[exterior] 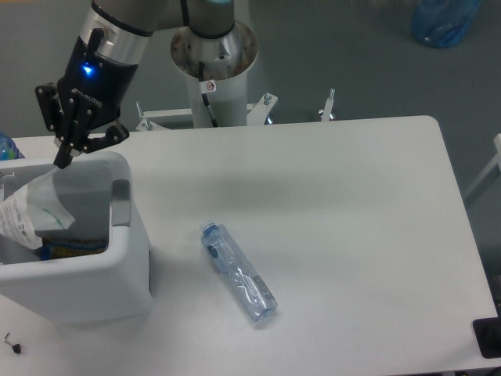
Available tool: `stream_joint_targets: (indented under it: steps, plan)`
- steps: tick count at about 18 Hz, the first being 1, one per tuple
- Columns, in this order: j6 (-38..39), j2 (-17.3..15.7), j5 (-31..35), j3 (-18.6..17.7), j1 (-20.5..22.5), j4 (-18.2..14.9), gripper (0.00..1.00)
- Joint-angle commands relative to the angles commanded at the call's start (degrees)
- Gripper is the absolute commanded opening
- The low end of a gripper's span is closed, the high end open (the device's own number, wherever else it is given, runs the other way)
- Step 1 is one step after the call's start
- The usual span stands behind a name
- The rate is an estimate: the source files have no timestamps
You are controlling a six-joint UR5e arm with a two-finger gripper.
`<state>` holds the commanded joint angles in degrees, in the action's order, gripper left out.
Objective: Place the trash in the trash can
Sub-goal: 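Lower the bag into the bin and open the gripper, then move the open gripper down over the clear water bottle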
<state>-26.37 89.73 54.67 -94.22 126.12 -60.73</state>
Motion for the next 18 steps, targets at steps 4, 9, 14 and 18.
stream_joint_targets:
  steps: [4, 9, 14, 18]
  plan:
    - [0.5, 0.4, 0.3, 1.1, 0.1, 1.4, 0.96]
    - [7.3, 0.4, 0.3, 1.5, 8.1, 1.5, 1.0]
    - [16.8, 2.5, 0.3, 2.7, 18.4, 1.6, 1.0]
    - [20.6, 9.0, 10.7, 6.1, 19.9, 2.1, 1.0]
